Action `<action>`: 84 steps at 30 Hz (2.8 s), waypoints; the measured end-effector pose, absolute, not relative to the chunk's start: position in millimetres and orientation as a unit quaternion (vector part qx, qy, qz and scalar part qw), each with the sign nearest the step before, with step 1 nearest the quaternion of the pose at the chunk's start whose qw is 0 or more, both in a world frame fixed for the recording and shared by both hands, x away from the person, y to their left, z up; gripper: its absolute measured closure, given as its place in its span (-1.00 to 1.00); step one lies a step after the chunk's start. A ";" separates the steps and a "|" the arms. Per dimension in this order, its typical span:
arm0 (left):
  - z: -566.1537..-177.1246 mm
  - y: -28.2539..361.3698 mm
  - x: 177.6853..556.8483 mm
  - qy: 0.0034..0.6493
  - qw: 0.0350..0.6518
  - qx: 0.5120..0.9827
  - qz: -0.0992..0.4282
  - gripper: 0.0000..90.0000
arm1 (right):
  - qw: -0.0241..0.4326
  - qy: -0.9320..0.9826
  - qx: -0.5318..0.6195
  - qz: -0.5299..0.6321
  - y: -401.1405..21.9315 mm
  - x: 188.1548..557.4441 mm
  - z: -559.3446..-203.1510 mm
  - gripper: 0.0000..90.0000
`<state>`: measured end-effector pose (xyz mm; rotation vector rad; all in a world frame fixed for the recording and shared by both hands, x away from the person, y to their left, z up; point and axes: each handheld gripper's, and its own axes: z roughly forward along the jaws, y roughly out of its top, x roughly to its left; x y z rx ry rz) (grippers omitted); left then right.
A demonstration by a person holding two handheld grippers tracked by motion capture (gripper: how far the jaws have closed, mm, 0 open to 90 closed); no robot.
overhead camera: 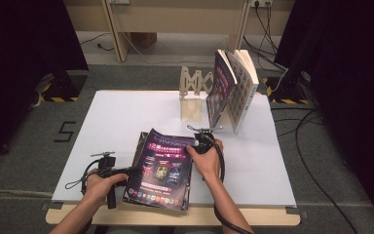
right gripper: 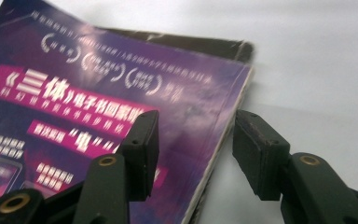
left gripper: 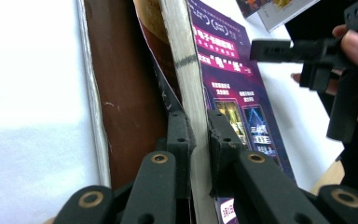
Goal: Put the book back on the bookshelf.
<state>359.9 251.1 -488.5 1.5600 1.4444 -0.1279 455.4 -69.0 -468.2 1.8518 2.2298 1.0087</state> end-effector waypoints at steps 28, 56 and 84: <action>-489.8 249.3 381.2 0.590 0.438 0.678 -0.019 0.45 | 0.012 0.709 0.623 0.329 -74.6 470.8 -472.5 0.12; -488.3 241.0 384.7 0.577 0.419 0.701 0.004 0.55 | 0.015 0.699 0.622 0.352 -77.2 478.4 -476.7 0.22; -486.3 235.0 394.1 0.571 0.408 0.712 0.017 0.54 | -0.006 0.680 0.636 0.364 -80.9 490.4 -477.7 0.23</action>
